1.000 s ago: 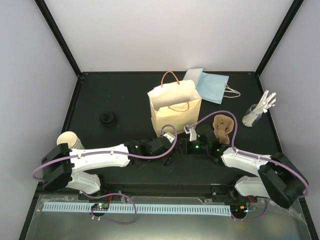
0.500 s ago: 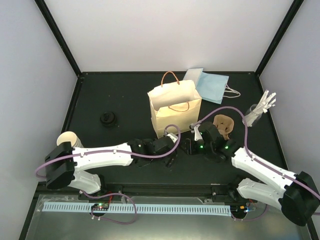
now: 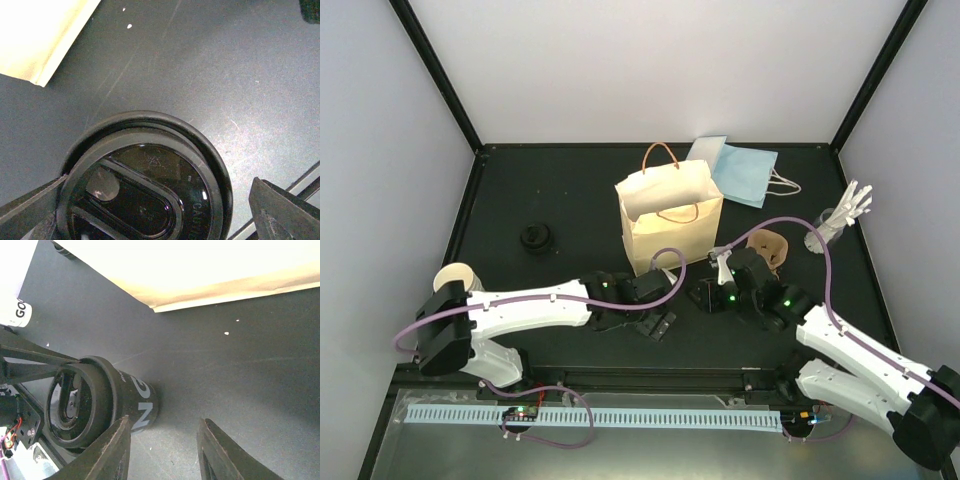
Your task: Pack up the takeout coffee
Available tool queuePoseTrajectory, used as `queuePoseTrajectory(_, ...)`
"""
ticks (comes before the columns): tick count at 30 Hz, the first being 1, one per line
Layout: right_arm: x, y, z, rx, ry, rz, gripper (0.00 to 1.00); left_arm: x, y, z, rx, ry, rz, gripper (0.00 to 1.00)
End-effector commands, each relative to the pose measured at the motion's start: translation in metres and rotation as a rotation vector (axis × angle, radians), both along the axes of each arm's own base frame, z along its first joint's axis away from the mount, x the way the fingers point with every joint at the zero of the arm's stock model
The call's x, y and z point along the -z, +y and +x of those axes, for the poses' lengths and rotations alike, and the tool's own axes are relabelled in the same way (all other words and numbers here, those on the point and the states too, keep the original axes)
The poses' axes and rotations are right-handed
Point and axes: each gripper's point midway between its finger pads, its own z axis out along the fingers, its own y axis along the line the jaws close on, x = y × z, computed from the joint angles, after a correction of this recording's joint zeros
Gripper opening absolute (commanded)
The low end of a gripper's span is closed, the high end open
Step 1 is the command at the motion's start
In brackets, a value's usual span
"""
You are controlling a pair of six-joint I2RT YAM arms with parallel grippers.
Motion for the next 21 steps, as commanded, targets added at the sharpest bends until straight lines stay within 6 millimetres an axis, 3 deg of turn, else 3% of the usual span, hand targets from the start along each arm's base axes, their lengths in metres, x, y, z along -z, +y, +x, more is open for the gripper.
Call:
queuePoseTrajectory(1, 0.001, -0.004, -0.001, -0.008, -0.023, -0.016, 0.40, -0.017, 0.002, -0.002, 0.011, 0.015, 0.033, 0.99)
queuePoseTrajectory(5, -0.004, -0.002, -0.001, -0.034, -0.042, -0.019, 0.41, -0.044, -0.007, 0.002, 0.019, -0.015, -0.017, 0.99)
queuePoseTrajectory(9, -0.005, 0.002, -0.003, -0.092, -0.060, -0.035, 0.42, -0.056, -0.009, 0.000, 0.039, -0.019, -0.060, 0.99)
queuePoseTrajectory(15, -0.006, 0.000, 0.001, -0.100, -0.073, -0.080, 0.42, -0.038, -0.006, -0.002, 0.031, 0.012, -0.043, 0.96)
queuePoseTrajectory(21, -0.013, 0.021, -0.010, -0.192, -0.034, 0.022, 0.51, -0.018, -0.007, -0.004, 0.048, 0.022, -0.025, 0.92)
